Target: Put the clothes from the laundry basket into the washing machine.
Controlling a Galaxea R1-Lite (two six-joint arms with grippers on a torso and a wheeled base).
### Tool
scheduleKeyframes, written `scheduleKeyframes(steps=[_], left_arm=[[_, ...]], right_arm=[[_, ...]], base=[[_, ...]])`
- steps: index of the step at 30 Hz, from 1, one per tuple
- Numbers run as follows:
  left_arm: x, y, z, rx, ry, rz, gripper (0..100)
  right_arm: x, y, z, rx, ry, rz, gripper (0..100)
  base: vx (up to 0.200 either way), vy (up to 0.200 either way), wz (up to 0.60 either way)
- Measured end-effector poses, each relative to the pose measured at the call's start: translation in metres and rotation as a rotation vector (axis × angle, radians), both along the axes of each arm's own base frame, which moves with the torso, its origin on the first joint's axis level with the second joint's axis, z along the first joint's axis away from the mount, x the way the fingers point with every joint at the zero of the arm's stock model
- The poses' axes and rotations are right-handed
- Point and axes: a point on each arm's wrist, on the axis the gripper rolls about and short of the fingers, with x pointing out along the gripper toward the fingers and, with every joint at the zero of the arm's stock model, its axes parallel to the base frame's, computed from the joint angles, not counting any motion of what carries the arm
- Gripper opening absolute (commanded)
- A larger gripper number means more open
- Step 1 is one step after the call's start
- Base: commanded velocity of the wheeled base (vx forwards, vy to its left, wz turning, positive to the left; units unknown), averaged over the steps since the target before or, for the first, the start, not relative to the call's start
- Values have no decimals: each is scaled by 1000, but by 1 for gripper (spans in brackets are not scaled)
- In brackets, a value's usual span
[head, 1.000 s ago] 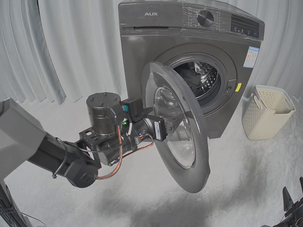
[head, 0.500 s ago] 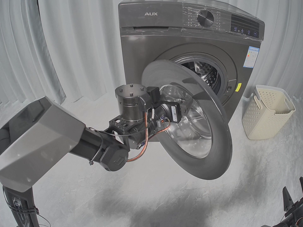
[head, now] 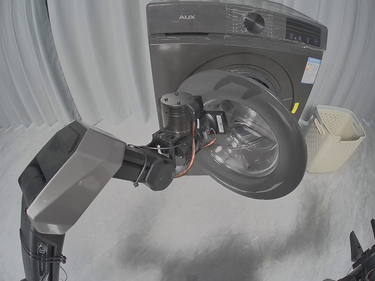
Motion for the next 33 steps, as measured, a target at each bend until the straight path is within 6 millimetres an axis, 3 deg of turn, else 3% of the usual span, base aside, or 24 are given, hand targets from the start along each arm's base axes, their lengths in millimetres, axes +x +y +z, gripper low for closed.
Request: scheduleKeyframes(steps=[4, 10, 19, 33], left_arm=[[-4, 7, -12, 29, 45, 10, 100], [-35, 30, -26, 107, 145, 8, 100], [-115, 89, -13, 170, 203, 0, 100], [-251, 215, 7, 182, 121, 78, 100]], right_arm=[[0, 0, 0, 0, 0, 0, 100], [0, 0, 0, 0, 0, 0, 100], [0, 0, 0, 0, 0, 0, 100], [0, 0, 0, 1, 0, 0, 100]], base=[[0, 0, 0], [0, 0, 0], [0, 0, 0], [0, 0, 0]])
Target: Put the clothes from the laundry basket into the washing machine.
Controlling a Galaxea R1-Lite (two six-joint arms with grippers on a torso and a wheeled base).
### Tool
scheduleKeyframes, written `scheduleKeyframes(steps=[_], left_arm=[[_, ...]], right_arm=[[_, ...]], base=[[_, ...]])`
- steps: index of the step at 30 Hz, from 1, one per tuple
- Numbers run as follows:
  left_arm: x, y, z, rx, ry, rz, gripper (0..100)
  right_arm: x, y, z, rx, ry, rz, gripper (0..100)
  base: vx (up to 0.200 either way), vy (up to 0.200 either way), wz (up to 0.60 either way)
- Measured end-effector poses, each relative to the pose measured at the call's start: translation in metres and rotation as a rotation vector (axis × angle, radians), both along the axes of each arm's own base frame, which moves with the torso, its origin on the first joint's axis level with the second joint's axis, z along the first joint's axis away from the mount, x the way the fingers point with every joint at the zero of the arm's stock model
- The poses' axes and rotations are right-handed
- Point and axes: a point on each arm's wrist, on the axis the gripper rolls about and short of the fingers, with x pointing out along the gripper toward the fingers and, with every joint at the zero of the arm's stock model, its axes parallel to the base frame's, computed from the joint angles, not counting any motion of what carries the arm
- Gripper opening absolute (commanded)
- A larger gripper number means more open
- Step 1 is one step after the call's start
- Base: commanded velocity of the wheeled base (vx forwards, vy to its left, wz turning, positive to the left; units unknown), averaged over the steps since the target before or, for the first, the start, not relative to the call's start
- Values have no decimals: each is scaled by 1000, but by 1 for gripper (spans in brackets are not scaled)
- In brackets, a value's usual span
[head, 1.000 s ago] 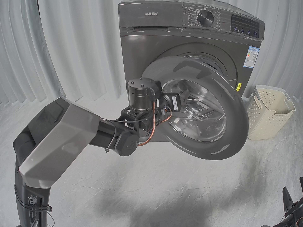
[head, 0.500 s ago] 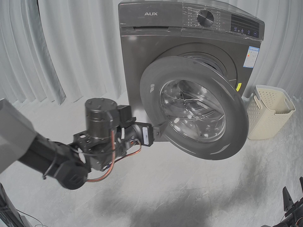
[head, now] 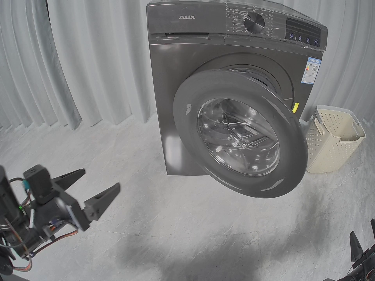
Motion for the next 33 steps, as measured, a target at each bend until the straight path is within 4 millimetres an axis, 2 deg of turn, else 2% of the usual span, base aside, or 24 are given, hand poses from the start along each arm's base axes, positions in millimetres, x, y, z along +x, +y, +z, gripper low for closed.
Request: scheduleKeyframes(steps=[7, 14, 20, 26, 29, 33], left_arm=[[-55, 50, -12, -6, -54, 123, 100], [-102, 79, -39, 14, -98, 285, 100], [-131, 85, -68, 75, -97, 381, 100], [-146, 84, -82, 77, -145, 387, 100], [-150, 84, -84, 73, -171, 388, 100], [-153, 84, -86, 72, -192, 397, 100]], right_arm=[[0, 0, 0, 0, 0, -1, 100], [0, 0, 0, -3, 1, 1, 100], [0, 1, 5, -4, -44, 24, 100], [-9, 1, 38, 10, -143, 111, 100], [-4, 1, 47, 31, -99, 168, 100], [14, 2, 60, 53, -7, 247, 100]], base=[[0, 0, 0], [0, 0, 0], [0, 0, 0], [0, 0, 0], [0, 0, 0], [0, 0, 0]])
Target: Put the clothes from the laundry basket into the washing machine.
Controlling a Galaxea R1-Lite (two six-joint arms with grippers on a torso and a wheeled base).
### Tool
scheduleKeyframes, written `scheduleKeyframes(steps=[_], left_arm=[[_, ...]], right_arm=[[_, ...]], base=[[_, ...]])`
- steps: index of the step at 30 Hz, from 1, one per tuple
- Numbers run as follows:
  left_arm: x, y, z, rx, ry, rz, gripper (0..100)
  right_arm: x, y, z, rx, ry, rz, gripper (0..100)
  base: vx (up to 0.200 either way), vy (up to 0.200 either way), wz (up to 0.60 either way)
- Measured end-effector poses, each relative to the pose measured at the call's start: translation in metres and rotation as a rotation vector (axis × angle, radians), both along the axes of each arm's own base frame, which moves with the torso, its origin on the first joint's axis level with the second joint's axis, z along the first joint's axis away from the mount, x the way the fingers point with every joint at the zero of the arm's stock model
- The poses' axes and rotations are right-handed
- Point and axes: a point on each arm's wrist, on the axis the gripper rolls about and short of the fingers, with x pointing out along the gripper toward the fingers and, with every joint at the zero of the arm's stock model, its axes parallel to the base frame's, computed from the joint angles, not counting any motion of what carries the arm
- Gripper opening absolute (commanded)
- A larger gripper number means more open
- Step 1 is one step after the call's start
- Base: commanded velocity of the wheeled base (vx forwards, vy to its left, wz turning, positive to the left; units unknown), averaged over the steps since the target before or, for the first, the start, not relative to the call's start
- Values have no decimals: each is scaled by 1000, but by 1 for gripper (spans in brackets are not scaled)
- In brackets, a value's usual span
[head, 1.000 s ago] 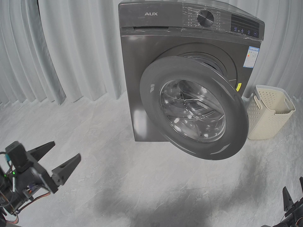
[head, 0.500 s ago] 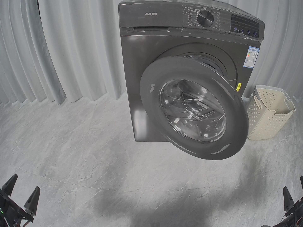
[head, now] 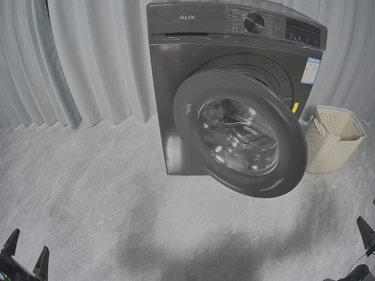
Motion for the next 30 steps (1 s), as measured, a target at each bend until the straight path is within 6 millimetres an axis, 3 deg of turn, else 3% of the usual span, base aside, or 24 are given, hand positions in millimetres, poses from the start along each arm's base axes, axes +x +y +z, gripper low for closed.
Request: scheduleKeyframes(steps=[8, 15, 26, 30], left_arm=[[-2, 1, -5, 13, 19, 46, 100], [-2, 1, -6, 17, 29, 65, 100], [-2, 1, -8, 22, 41, 82, 100], [-2, 2, -8, 23, 44, 86, 100]], right_arm=[[55, 10, 24, 13, 124, 81, 100], [117, 23, 27, 11, 221, 71, 100], [222, 44, 0, -1, 311, -35, 100], [258, 43, -10, 4, 316, -105, 100]], base=[[0, 0, 0], [0, 0, 0], [0, 0, 0], [0, 0, 0]])
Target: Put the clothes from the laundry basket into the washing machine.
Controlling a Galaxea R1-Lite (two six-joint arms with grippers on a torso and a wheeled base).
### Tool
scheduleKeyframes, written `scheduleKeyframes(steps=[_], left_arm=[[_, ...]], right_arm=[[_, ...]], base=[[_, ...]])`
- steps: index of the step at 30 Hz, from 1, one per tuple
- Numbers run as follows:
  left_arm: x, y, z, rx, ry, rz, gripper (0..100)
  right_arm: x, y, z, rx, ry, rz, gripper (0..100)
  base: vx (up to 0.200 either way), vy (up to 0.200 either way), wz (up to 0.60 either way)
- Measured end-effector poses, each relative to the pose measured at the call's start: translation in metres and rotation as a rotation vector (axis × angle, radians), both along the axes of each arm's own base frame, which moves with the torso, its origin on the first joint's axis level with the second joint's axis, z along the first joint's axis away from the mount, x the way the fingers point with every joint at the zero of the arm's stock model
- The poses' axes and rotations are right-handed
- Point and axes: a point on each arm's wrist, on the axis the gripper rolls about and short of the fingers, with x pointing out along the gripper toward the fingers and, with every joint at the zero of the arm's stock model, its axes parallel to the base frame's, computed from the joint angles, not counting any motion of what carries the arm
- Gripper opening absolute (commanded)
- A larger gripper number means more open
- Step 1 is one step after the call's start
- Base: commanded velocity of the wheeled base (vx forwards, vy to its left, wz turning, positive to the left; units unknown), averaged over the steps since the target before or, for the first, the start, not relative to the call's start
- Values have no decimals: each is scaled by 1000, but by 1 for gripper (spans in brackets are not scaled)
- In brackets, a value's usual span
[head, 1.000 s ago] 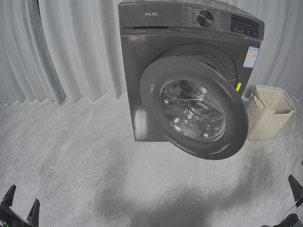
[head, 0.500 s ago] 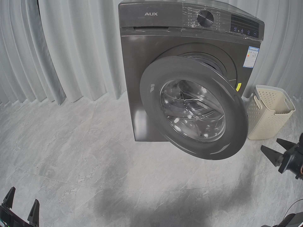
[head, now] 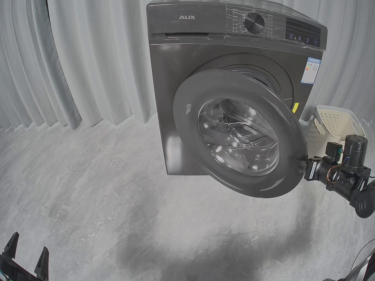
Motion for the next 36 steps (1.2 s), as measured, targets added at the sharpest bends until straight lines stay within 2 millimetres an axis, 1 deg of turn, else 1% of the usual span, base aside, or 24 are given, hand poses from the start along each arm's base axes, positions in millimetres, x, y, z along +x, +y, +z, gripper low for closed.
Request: scheduleKeyframes(steps=[4, 6, 11, 14, 19, 23, 26, 29, 32, 36], left_arm=[[0, 0, 0, 0, 2, 4, 100], [0, 0, 0, 0, 2, 3, 100], [0, 0, 0, 0, 2, 4, 100], [0, 0, 0, 0, 3, 3, 100], [0, 0, 0, 0, 3, 4, 100], [0, 0, 0, 0, 4, 3, 100], [0, 0, 0, 0, 4, 3, 100], [0, 0, 0, 0, 4, 3, 100], [0, 0, 0, 5, 4, 1, 100], [0, 0, 0, 8, 3, 0, 100]], right_arm=[[26, -13, -8, -4, 2, -77, 100], [32, -21, -11, -5, -1, -109, 100], [41, -40, -13, -11, -28, -175, 100], [40, -45, -12, -10, -49, -187, 100], [29, -43, -16, -1, -46, -155, 100], [12, -30, -20, 18, -48, -53, 100], [-3, -16, -22, 31, -61, 50, 100], [-16, 0, -19, 46, -104, 154, 100], [-24, 8, -17, 55, -130, 211, 100], [-30, 14, -19, 58, -123, 245, 100]], base=[[0, 0, 0], [0, 0, 0], [0, 0, 0], [0, 0, 0], [0, 0, 0], [0, 0, 0], [0, 0, 0], [0, 0, 0], [0, 0, 0], [0, -200, 0]])
